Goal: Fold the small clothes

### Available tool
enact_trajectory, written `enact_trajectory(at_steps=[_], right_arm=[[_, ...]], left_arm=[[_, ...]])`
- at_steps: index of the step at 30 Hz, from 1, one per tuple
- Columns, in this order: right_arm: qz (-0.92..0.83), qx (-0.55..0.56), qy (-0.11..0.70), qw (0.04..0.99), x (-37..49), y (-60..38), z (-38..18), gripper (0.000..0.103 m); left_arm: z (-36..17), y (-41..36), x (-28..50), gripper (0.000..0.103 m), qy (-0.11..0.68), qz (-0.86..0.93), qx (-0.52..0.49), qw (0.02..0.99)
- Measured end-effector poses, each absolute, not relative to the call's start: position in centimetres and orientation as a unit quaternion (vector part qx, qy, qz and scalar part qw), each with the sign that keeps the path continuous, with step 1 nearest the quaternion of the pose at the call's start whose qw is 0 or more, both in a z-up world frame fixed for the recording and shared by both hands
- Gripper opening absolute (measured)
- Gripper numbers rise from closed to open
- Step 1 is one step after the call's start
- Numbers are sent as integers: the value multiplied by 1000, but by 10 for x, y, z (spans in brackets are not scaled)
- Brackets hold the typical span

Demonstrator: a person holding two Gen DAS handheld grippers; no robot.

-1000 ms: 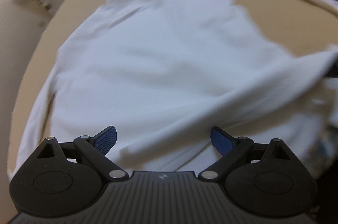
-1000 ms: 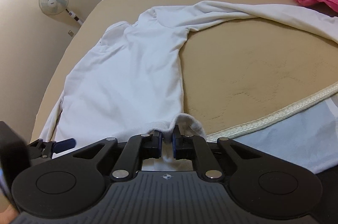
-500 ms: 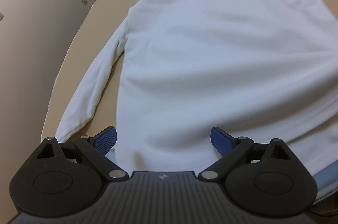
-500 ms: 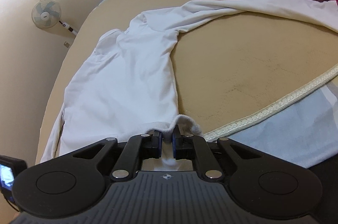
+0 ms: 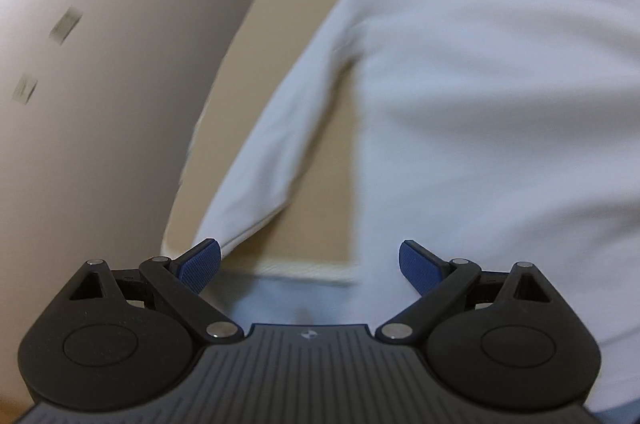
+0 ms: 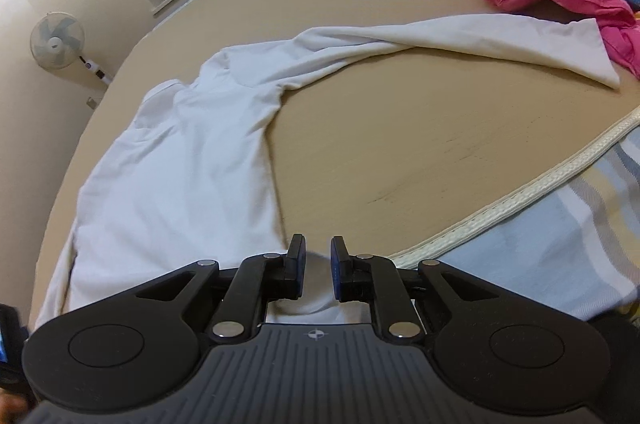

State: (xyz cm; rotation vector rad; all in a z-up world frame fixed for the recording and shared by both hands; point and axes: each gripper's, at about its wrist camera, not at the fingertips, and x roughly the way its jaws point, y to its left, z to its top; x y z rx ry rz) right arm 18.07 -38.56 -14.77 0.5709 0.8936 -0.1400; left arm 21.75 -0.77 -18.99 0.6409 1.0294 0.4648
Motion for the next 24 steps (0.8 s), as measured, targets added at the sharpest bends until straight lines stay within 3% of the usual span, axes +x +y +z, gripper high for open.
enact_trajectory(at_steps=[8,12,17,19,20,21,24], right_arm=[[-66,268,426,862,189,-389,-156,15],[-61,273,429,859,192,-394,-155,10],[-66,264,435,859,188,-392,-153,12],[-65,258,437,859,181,-390,-154,29],[-66,252,438,860,177,-390,-156,48],[-67,246,440,861,174,-389,-158,59],[-55,224,464,855,170,-384,-170,63]], left_arm=[[-177,50,221,98,491,260,254,792],[-164,42,210,98,493,208,213,817],[-158,4,191,98,476,111,221,844],[-158,-12,184,98,474,79,224,848],[-157,-18,181,98,475,64,222,849],[-157,-23,177,98,477,46,218,850],[-161,-45,163,98,482,-14,220,848]])
